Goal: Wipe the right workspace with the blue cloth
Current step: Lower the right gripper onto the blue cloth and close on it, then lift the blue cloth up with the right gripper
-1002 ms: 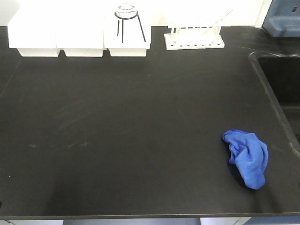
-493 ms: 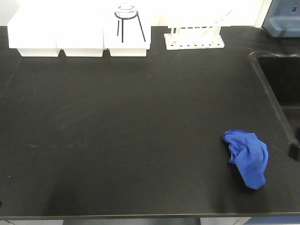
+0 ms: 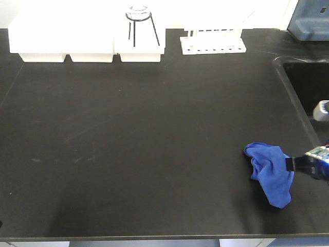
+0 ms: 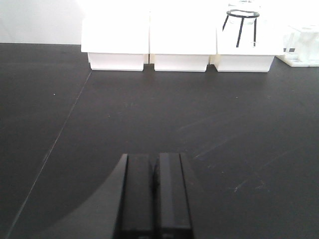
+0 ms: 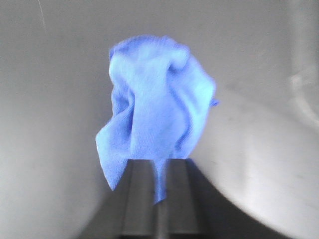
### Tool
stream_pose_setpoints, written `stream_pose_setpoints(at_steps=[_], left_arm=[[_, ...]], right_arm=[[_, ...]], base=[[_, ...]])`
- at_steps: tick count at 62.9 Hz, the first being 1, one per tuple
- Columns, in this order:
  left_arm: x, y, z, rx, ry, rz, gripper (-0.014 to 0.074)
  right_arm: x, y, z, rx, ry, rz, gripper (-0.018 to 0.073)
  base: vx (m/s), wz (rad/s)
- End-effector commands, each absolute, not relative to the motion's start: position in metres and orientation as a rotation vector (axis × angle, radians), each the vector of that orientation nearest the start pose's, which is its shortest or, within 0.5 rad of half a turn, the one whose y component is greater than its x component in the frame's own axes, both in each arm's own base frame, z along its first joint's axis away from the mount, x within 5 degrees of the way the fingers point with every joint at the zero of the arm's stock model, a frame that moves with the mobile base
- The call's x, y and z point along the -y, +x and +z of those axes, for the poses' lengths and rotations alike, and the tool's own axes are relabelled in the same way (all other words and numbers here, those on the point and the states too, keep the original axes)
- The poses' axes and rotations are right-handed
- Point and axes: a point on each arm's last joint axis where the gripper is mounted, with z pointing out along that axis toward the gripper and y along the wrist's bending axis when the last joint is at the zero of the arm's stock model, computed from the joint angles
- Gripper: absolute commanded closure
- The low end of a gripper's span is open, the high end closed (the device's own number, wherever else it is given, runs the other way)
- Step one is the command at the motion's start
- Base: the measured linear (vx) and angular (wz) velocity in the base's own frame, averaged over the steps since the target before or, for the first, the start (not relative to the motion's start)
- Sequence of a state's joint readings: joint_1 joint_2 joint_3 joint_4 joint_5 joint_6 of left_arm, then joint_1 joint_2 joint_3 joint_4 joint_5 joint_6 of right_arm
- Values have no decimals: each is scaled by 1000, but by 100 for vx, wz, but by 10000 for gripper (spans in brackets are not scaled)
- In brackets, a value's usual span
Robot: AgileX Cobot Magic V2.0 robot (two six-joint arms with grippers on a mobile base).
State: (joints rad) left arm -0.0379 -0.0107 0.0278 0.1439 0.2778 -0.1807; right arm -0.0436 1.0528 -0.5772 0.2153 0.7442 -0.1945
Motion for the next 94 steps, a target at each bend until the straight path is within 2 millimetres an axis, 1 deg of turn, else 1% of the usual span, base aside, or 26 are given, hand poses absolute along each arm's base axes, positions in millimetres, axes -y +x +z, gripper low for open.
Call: stream_pose_setpoints(at_steps=[1,8,13,16,24,37,47,52,55,61,62,66,67,69,70,77,82,88,94], left_arm=[[0,56,177,-1712,-25,-42,602],[0,56,177,-1712,-25,-42,602],[0,56,177,-1712,-25,-42,602],[0,56,177,-1712,-25,-42,602],[0,56,177,-1712,-25,-42,602],[0,56,177,-1712,-25,-42,602],[0,56,177,-1712,-25,-42,602],[0,56,177,-1712,-25,-42,602],[0,56,177,-1712,-25,-42,602],[0,56,177,-1712,-25,-42,602],[0,56,177,-1712,-25,-42,602],[0,56,177,-1712,-25,-42,602],[0,56,177,-1712,-25,-42,602],[0,56,177,-1712,-25,-42,602],[0,56,177,-1712,-25,-42,602],[0,56,177,-1712,-25,-42,602],[0,56,177,-1712,-25,-42,602],[0,56,177,-1712,-25,-42,602],[0,56,177,-1712,-25,-42,602]], right_arm=[[-7,187,241,-2593,-86,185,203],[-10,194,238,-2567,-192,200,49],[-9,200,235,-2540,-226,187,-17],[-8,204,233,-2525,-239,167,-39],[-6,216,223,-2527,-228,140,-39],[-4,232,191,-2629,-263,129,-23],[-3,241,171,-2685,-226,146,-17],[-3,243,167,-2697,-209,157,20],[-3,244,166,-2699,-201,161,73],[-3,244,165,-2701,-200,163,251],[-4,244,165,-2702,-199,164,299],[-4,243,165,-2714,-203,173,435],[-4,242,165,-2717,-204,176,487],[-5,242,164,-2724,-207,181,554],[-5,241,165,-2727,-209,185,574],[-5,238,172,-2709,-212,190,569],[-6,235,186,-2651,-215,176,566],[-6,227,212,-2538,-220,151,564],[-7,211,243,-2398,-226,123,564]], base=[[0,0],[0,0],[0,0],[0,0],[0,0],[0,0],[0,0],[0,0],[0,0],[0,0],[0,0],[0,0],[0,0],[0,0],[0,0],[0,0],[0,0],[0,0],[0,0]])
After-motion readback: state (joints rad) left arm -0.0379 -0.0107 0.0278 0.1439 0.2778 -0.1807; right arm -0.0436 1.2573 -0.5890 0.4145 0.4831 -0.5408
